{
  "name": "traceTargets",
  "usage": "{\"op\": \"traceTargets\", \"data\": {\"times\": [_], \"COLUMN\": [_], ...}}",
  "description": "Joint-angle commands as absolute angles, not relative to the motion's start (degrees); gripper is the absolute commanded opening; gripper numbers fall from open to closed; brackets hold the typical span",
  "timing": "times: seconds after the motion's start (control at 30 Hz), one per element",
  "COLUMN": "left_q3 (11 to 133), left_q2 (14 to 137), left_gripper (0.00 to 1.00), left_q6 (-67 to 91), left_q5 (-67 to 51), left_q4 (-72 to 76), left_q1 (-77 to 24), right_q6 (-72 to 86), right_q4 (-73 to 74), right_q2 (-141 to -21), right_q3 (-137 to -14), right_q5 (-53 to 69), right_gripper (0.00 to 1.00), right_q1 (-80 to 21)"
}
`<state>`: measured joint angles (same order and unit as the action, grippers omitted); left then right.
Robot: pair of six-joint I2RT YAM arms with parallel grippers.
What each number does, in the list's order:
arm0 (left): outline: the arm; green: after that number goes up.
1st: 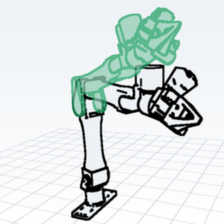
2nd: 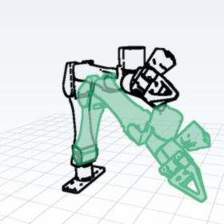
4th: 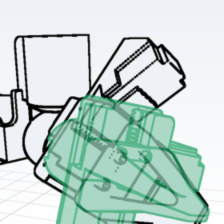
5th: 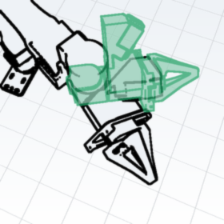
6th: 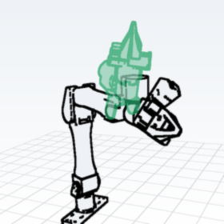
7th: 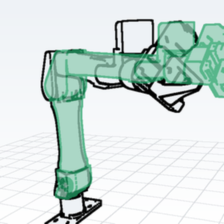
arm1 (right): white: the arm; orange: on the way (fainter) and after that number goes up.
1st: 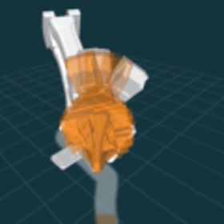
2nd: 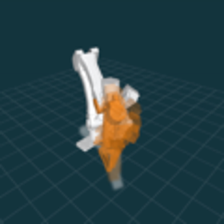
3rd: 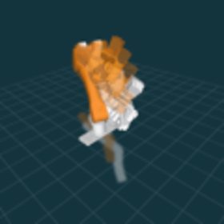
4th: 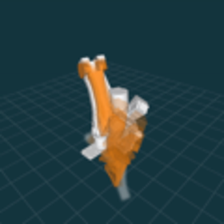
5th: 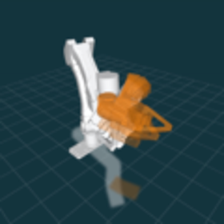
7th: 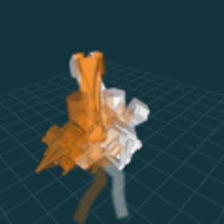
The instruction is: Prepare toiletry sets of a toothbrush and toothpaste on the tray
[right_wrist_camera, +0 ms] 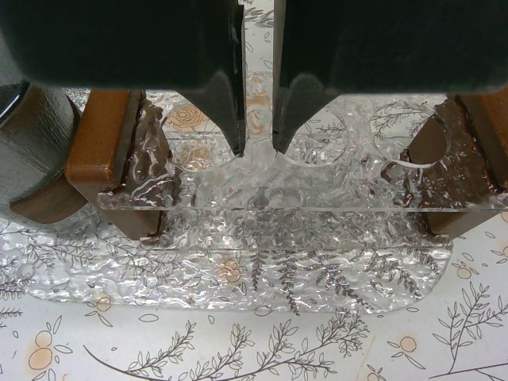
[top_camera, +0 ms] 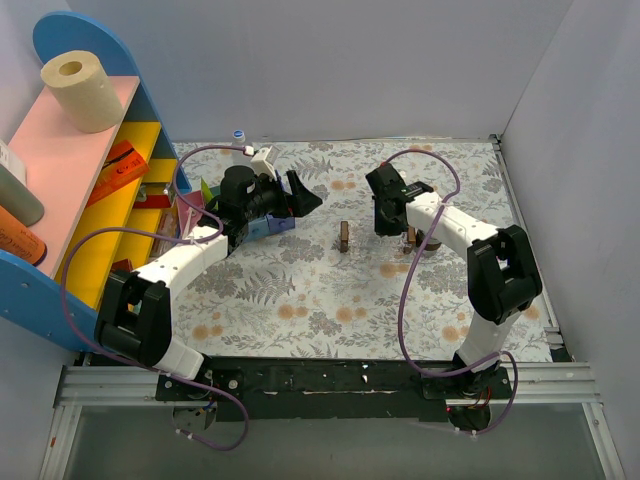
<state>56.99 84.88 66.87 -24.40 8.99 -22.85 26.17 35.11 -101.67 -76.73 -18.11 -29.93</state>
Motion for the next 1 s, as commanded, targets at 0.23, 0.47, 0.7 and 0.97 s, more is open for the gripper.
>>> {"op": "traceTargets", "data": {"times": [0.23, 0.47, 0.7, 0.97], "left_q3": [57.04, 56.95, 56.87, 56.95], "left_q2": [83.23, 83.14, 83.32, 83.58], "left_gripper": [0.86, 0.86, 0.86, 0.86], "left_q6": [65.92, 66.18, 66.36, 66.45], "left_q5": [-24.34, -24.35, -24.61, -24.87], "left_q4": [8.70, 8.79, 8.97, 8.96], "left_q1": [-23.03, -22.94, -23.03, -23.03], "right_q6": [27.60, 27.33, 26.46, 25.93], "right_q4": [34.54, 34.63, 35.42, 35.86], "right_q2": [-102.83, -103.27, -103.62, -104.06], "right_q3": [-79.89, -79.89, -79.72, -79.63], "right_q5": [-20.13, -19.95, -20.74, -20.74], "right_gripper": [0.01, 0.01, 0.01, 0.01], "right_q1": [-29.18, -28.83, -28.65, -28.56]}}
